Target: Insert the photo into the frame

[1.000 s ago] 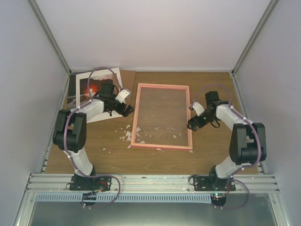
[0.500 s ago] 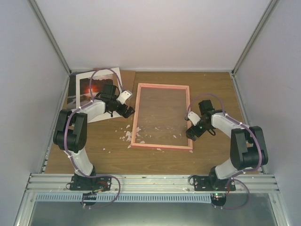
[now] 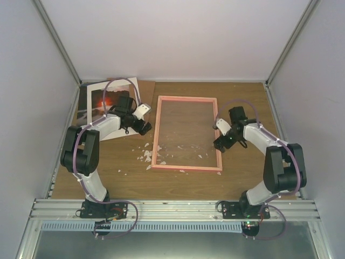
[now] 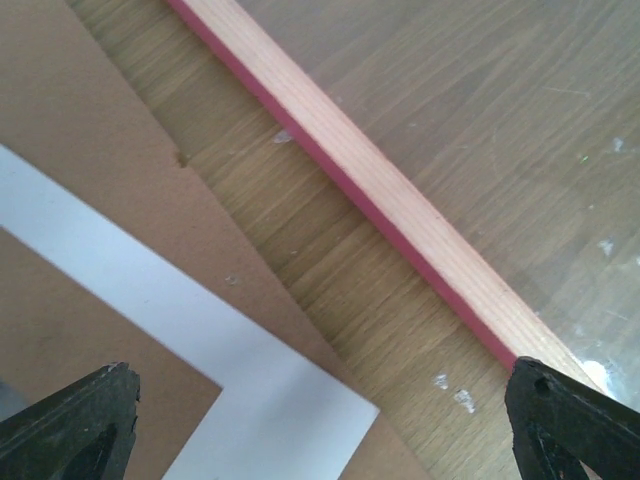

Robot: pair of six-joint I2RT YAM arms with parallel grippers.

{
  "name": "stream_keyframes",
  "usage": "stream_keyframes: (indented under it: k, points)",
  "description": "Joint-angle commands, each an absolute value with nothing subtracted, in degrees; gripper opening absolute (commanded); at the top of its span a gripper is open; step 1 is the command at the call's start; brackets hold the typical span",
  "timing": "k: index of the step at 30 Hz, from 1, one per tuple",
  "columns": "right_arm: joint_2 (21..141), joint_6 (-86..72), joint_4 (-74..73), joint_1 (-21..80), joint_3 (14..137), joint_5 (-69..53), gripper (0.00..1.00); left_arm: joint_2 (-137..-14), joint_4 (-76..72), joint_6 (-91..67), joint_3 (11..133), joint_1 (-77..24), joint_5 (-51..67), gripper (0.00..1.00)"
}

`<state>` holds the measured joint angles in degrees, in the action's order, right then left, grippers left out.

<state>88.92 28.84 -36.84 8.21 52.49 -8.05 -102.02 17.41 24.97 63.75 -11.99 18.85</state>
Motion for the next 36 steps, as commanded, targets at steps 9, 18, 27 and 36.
stream_keyframes:
  k: [9, 18, 27, 36]
  points:
    - [86.93, 24.26, -35.33, 7.09, 63.49, -21.91, 1.00, -102.33, 24.96, 30.80, 69.43, -7.94, 13.43, 0.99]
    - [91.06, 18.59, -33.77, 7.03, 66.53, -29.28, 1.00, -108.22, 33.60, 34.06, 72.62, -8.92, 20.44, 0.92]
    - [93.29, 15.52, -32.88, 7.11, 68.26, -36.67, 1.00, -109.46, 36.90, 45.25, 72.02, -8.77, 19.34, 0.99]
    - [94.31, 14.60, -32.56, 7.08, 69.32, -38.34, 1.00, -111.57, 39.24, 56.63, 73.12, -8.16, 16.77, 0.99]
